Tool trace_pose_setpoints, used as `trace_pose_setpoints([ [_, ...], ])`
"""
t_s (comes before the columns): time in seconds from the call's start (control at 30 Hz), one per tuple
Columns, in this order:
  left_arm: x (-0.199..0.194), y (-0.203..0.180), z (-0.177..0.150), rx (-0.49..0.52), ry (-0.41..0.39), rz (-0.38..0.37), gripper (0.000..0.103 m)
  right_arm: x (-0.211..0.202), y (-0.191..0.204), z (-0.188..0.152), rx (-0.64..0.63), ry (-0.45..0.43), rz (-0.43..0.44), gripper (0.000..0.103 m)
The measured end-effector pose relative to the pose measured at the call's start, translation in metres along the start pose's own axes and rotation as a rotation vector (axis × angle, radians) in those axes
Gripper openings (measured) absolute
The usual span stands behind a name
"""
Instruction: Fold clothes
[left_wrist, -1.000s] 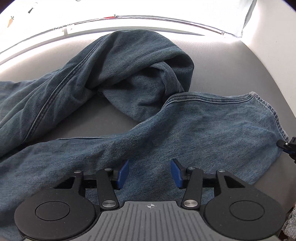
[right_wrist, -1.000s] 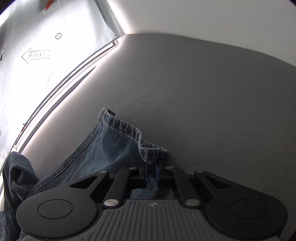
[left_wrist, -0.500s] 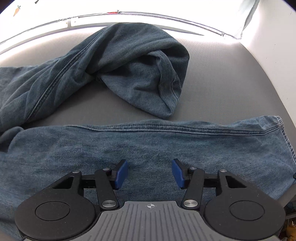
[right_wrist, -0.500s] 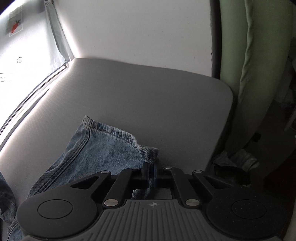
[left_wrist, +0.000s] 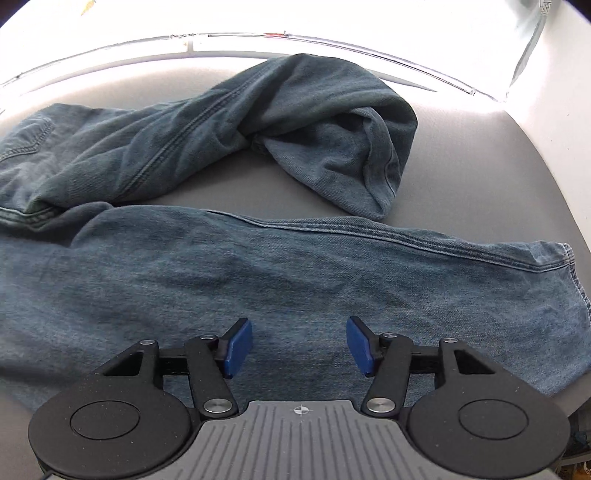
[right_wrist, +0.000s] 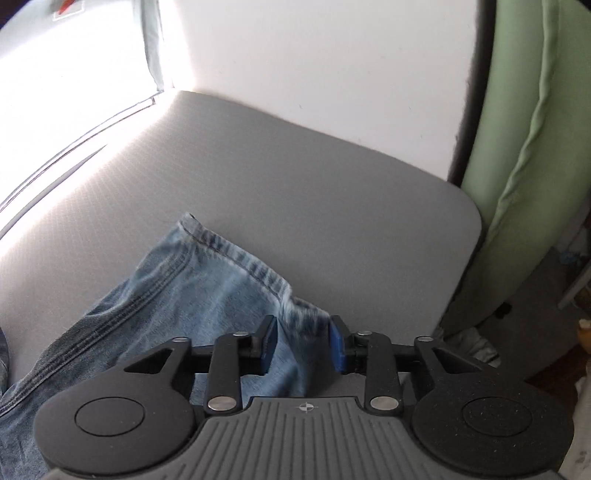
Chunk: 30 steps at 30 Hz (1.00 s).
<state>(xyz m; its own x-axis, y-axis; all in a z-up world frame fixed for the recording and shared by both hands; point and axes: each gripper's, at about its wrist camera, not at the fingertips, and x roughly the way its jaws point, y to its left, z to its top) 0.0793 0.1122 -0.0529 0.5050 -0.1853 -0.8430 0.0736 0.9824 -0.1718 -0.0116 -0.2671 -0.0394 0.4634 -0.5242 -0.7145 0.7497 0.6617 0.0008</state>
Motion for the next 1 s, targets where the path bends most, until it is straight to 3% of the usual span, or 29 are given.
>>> trace_pose_setpoints([
  [0.1,-0.016,0.012,-0.008,-0.025,-0.014,0.018,0.072,-0.015,0.034,0.005,-0.110,-0.087,0.033,0.060],
  [0.23,-0.035,0.035,-0.023,-0.074,-0.016,0.069,0.074,-0.025,0.086,-0.002,-0.265,-0.130,0.169,0.064],
  [0.43,-0.071,0.089,-0.041,-0.160,-0.042,0.196,0.075,-0.039,0.172,-0.040,-0.456,-0.013,0.446,0.064],
  [0.5,-0.084,0.115,-0.048,-0.207,-0.051,0.236,0.077,-0.048,0.199,-0.061,-0.544,0.008,0.502,0.064],
  [0.67,-0.100,0.190,-0.055,-0.343,-0.050,0.283,0.080,-0.073,0.247,-0.104,-0.614,0.112,0.576,0.064],
  [0.87,-0.121,0.282,-0.049,-0.470,-0.090,0.297,0.083,-0.095,0.296,-0.155,-0.708,0.241,0.594,0.064],
  [1.0,-0.131,0.348,-0.051,-0.561,-0.115,0.323,0.084,-0.123,0.328,-0.174,-0.732,0.231,0.597,0.064],
])
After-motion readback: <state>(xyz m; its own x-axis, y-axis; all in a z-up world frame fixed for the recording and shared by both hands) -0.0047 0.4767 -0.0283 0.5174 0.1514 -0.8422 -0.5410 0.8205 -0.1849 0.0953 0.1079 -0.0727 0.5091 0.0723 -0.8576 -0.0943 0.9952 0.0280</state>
